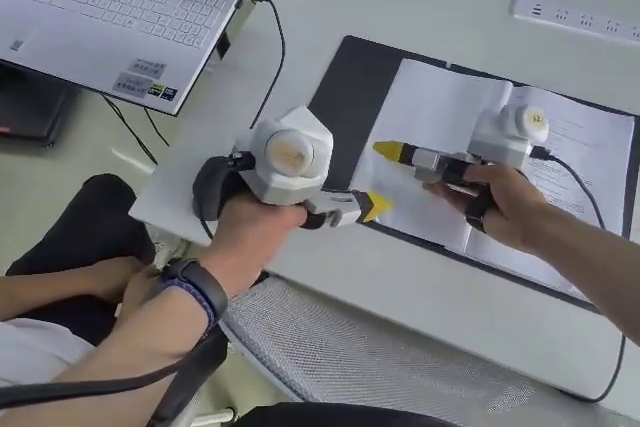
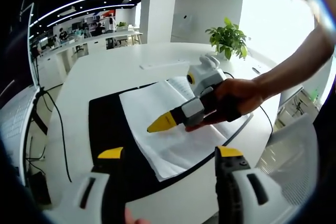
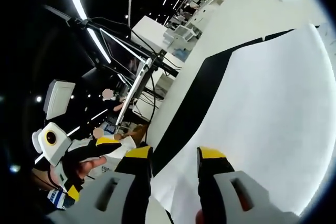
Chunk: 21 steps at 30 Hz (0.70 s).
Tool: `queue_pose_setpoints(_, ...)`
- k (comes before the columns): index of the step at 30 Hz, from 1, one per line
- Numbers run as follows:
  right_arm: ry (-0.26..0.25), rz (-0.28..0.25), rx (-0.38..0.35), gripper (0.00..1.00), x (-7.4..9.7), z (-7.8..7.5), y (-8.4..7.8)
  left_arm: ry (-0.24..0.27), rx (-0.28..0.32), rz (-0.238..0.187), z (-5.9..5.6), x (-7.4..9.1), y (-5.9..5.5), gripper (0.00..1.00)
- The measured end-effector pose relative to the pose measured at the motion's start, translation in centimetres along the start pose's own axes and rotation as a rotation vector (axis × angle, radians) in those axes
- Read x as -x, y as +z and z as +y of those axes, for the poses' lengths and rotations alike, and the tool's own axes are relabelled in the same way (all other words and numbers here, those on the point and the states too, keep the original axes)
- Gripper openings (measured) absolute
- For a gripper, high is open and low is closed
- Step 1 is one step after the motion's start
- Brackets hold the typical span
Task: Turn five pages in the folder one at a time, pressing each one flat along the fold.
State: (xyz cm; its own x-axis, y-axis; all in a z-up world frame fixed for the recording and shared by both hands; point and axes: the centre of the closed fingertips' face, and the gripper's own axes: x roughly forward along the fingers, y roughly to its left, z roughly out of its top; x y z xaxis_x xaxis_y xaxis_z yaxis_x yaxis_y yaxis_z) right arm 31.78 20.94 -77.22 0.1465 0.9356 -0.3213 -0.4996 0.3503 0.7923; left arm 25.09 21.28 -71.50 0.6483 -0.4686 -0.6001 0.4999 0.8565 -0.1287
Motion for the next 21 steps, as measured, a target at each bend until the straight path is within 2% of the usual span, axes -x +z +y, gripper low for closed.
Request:
queue_pose_setpoints(1, -0.005, -0.003, 0.014, 0.33, 0.4, 0.2, 0.2, -0.005, 0.001, -0.002, -0.1, -0.1, 0.1, 0.66)
queue_pose_setpoints(3, -0.010, -0.016, 0.032, 0.34, 1.2, -0.6, 1.0, -0.007, -0.004, 0.001, -0.4, -0.4, 0.1, 0.66)
queue_pose_setpoints(11, -0.051, -0.087, 0.084, 0.34, 4.7, 0.2, 3.2, -0.024, -0.018, 0.026, -1.0, -1.8, -0.6, 0.61)
queue_pose_setpoints(17, -0.075, -0.127, 0.107, 0.34, 7.4, 0.2, 4.3, -0.038, -0.020, 0.045, -1.2, -3.0, -1.3, 0.50)
queue_pose_setpoints(19, -0.085, -0.135, 0.115, 0.34, 8.2, 0.1, 4.6, -0.029, -0.026, 0.050, -0.9, -3.4, -1.6, 0.43)
queue_pose_setpoints(21, -0.101, -0.135, 0.139, 0.34, 8.9, -0.1, 4.8, -0.028, -0.023, 0.060, -0.7, -3.9, -2.0, 0.41)
